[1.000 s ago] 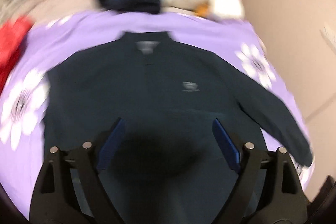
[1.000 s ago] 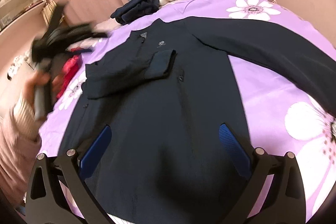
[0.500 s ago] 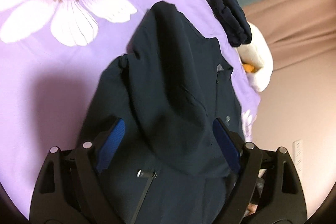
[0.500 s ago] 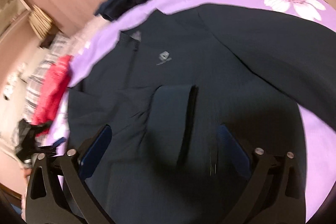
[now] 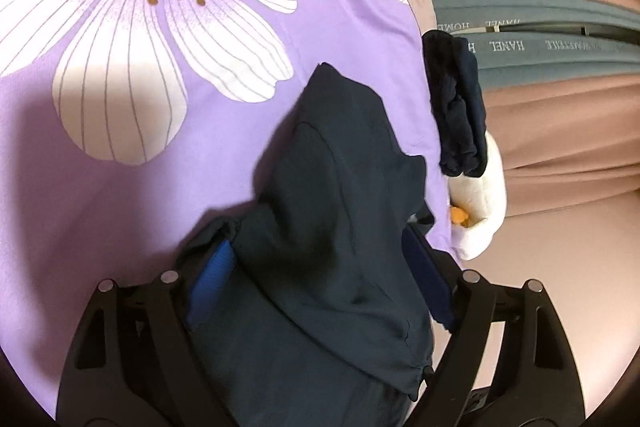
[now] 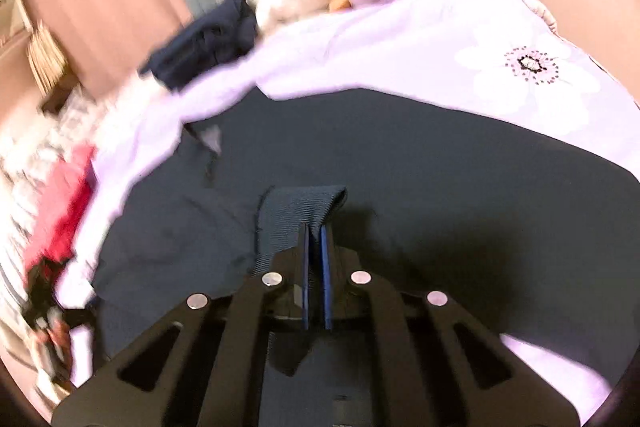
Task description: Fold large clothes
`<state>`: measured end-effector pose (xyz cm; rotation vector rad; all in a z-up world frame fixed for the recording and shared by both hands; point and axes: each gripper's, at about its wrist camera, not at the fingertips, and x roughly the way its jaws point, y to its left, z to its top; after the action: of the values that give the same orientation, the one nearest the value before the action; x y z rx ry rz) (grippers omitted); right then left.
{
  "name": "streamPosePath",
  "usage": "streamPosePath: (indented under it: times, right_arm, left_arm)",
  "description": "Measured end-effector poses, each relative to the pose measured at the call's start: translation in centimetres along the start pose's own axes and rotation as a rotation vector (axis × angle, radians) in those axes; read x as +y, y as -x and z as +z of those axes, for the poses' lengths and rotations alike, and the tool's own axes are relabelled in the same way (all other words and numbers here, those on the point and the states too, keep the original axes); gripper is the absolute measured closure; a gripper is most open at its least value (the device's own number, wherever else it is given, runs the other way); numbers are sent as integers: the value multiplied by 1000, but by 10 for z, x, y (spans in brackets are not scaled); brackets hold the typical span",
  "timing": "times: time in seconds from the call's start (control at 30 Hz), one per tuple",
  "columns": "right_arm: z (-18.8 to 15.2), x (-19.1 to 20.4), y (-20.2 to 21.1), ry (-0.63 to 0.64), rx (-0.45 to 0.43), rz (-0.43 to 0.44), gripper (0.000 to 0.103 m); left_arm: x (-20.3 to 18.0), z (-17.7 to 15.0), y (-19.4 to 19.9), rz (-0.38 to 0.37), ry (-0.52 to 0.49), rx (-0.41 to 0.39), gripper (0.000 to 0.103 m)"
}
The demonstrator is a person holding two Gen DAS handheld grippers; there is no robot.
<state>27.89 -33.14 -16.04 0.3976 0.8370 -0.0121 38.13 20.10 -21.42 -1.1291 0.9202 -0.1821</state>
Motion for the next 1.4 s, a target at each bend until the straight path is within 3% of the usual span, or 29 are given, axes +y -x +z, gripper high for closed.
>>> streamPosePath:
  times: [0.1, 0.2, 0.3, 0.4, 0.47, 0.6, 0.77, 0.87, 0.93, 0.97, 1.03, 1.13, 1.23, 1.4]
  right_arm:
    - [-16, -1, -23, 84, 84, -64, 94]
    - [-17, -7, -23, 57, 76, -60, 84]
    - [-9, -6, 1, 48, -3, -47, 71]
    - [-6, 11, 17, 147, -54, -29, 70]
    - [-13, 34, 11, 226, -20, 15, 70]
    - [-30, 81, -20, 368, 60, 60, 70]
    - [-48, 86, -59, 441, 159, -34, 72]
    - [-46, 78, -56, 419, 150, -8, 72]
    - [-41, 75, -45, 369, 145, 16, 68]
    - [-41, 76, -38, 349, 132, 36, 65]
    - [-41, 69, -15, 306, 91, 87, 48]
    - [-57, 41, 31, 213, 49, 117, 43]
    - [-82, 11, 63, 133, 46, 108, 41]
    - [-137, -67, 128, -59, 24, 14, 36]
  left_arm:
    - [-4, -5, -1, 28, -33, -2, 20]
    - [-13, -6, 8, 132, -131, 34, 20]
    - [-30, -12, 34, 301, -334, 5, 20]
    - [-59, -22, 42, 409, -531, -44, 21]
    - [-82, -37, 29, 444, -653, -41, 23]
    - [-104, -69, -11, 468, -811, 25, 40]
    - [-76, -77, -56, 596, -824, 101, 41]
    - [-78, -77, -54, 599, -836, 85, 41]
    - [-82, -75, -45, 583, -809, 91, 30]
    - [-84, -76, -41, 575, -801, 88, 26]
    - [-86, -82, -21, 547, -796, 77, 12]
    - [-84, -101, 16, 503, -812, 70, 9]
    - [-70, -126, 56, 454, -801, 88, 6]
    - [-42, -167, 100, 386, -714, 134, 4]
